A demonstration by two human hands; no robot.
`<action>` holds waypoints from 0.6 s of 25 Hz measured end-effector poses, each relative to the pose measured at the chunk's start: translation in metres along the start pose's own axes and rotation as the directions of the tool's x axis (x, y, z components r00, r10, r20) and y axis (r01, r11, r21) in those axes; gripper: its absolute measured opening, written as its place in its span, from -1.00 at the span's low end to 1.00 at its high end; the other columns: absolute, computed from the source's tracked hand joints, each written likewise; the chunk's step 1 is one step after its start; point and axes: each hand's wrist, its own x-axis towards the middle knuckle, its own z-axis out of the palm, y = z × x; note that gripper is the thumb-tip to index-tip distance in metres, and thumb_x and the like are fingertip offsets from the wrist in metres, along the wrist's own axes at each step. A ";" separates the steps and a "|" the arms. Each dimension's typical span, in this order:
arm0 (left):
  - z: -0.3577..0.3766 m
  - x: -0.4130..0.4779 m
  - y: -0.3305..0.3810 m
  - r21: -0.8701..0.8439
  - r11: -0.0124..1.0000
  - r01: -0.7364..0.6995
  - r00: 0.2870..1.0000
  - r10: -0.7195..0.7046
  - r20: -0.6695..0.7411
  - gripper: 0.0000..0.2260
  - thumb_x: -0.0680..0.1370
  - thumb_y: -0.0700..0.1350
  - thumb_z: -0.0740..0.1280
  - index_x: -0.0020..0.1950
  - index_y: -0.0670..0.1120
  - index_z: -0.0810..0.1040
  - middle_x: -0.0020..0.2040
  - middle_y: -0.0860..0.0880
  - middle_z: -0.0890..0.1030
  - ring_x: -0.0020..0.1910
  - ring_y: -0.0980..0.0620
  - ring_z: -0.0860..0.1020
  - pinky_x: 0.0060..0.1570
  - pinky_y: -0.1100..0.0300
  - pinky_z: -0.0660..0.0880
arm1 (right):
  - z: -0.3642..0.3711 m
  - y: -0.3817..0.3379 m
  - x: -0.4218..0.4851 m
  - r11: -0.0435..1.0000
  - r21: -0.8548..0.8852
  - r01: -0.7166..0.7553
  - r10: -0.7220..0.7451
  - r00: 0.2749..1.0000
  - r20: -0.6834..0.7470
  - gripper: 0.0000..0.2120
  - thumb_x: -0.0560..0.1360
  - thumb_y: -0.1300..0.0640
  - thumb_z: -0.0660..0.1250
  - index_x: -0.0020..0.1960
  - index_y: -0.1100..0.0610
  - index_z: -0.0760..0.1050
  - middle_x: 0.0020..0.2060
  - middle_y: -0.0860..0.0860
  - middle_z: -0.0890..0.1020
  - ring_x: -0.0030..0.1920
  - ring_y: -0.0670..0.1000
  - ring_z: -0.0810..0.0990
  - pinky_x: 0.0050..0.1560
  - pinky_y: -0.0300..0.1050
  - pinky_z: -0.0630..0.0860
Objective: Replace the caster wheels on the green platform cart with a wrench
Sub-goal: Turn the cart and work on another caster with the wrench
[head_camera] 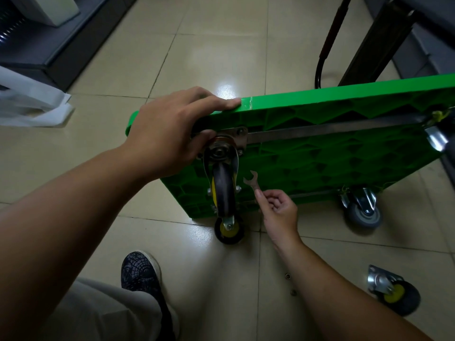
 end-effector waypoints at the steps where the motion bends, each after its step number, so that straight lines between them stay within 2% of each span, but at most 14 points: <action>1: 0.000 0.000 0.000 -0.002 1.000 0.000 1.000 0.000 0.001 -0.48 0.55 -0.03 0.37 0.51 0.19 0.38 0.31 0.03 0.54 0.14 -0.06 0.55 -0.13 0.09 0.45 | -0.009 0.007 0.001 0.998 -0.050 -0.035 0.035 0.999 -0.012 -0.84 0.52 0.17 0.47 -0.01 0.24 0.55 -0.19 0.12 0.66 -0.23 -0.09 0.63 -0.23 -0.33 0.53; 4: 0.000 -0.002 0.001 -0.002 1.000 -0.010 1.000 0.010 0.013 -0.48 0.56 -0.02 0.35 0.52 0.17 0.38 0.31 0.02 0.54 0.14 -0.07 0.55 -0.12 0.05 0.50 | -0.041 0.034 0.007 0.971 -0.196 -0.136 0.121 0.989 -0.085 -0.87 0.52 0.21 0.46 0.02 0.23 0.56 -0.16 0.13 0.67 -0.18 -0.01 0.65 -0.25 -0.34 0.52; 7: 0.000 -0.005 0.001 -0.005 1.000 -0.010 1.000 0.010 0.014 -0.47 0.56 -0.04 0.35 0.52 0.17 0.37 0.31 0.02 0.53 0.14 -0.08 0.55 -0.11 0.01 0.52 | -0.074 0.071 0.019 0.890 -0.367 -0.272 0.228 0.961 -0.159 -0.91 0.52 0.31 0.42 0.00 0.18 0.60 -0.11 0.18 0.69 -0.20 0.08 0.63 -0.26 -0.12 0.54; 9: 0.000 -0.005 0.001 -0.006 1.000 -0.015 1.000 0.015 0.020 -0.49 0.58 -0.02 0.32 0.53 0.19 0.34 0.32 0.01 0.53 0.15 -0.09 0.54 -0.12 -0.01 0.53 | -0.092 0.090 0.025 0.798 -0.463 -0.385 0.328 0.923 -0.201 -0.84 0.54 0.33 0.33 0.01 0.15 0.63 -0.12 0.14 0.70 -0.25 0.13 0.63 -0.32 0.06 0.59; 10: 0.001 -0.005 0.001 -0.006 1.000 -0.019 0.999 0.020 0.025 -0.50 0.59 -0.01 0.30 0.54 0.19 0.34 0.32 0.01 0.52 0.15 -0.09 0.54 -0.12 -0.02 0.53 | -0.099 0.097 0.027 0.765 -0.476 -0.434 0.378 0.901 -0.214 -0.79 0.55 0.35 0.27 0.04 0.14 0.63 -0.11 0.13 0.69 -0.26 0.14 0.62 -0.35 0.09 0.60; 13: 0.001 -0.005 0.000 -0.010 1.000 -0.013 0.999 0.013 0.037 -0.50 0.59 0.01 0.27 0.54 0.20 0.33 0.33 0.01 0.52 0.16 -0.10 0.53 -0.13 -0.07 0.53 | -0.114 0.109 0.031 0.712 -0.492 -0.501 0.459 0.862 -0.213 -0.68 0.56 0.45 0.21 0.17 0.14 0.57 0.00 0.11 0.64 -0.17 0.08 0.61 -0.33 -0.12 0.53; 15: 0.001 -0.005 -0.001 -0.017 1.000 -0.003 0.999 0.004 0.040 -0.50 0.60 -0.02 0.29 0.54 0.20 0.33 0.33 0.00 0.51 0.18 -0.12 0.53 -0.12 -0.11 0.54 | -0.125 0.119 0.034 0.698 -0.510 -0.502 0.446 0.863 -0.239 -0.64 0.53 0.46 0.25 0.19 0.14 0.60 -0.01 0.08 0.66 -0.12 0.04 0.62 -0.26 -0.17 0.50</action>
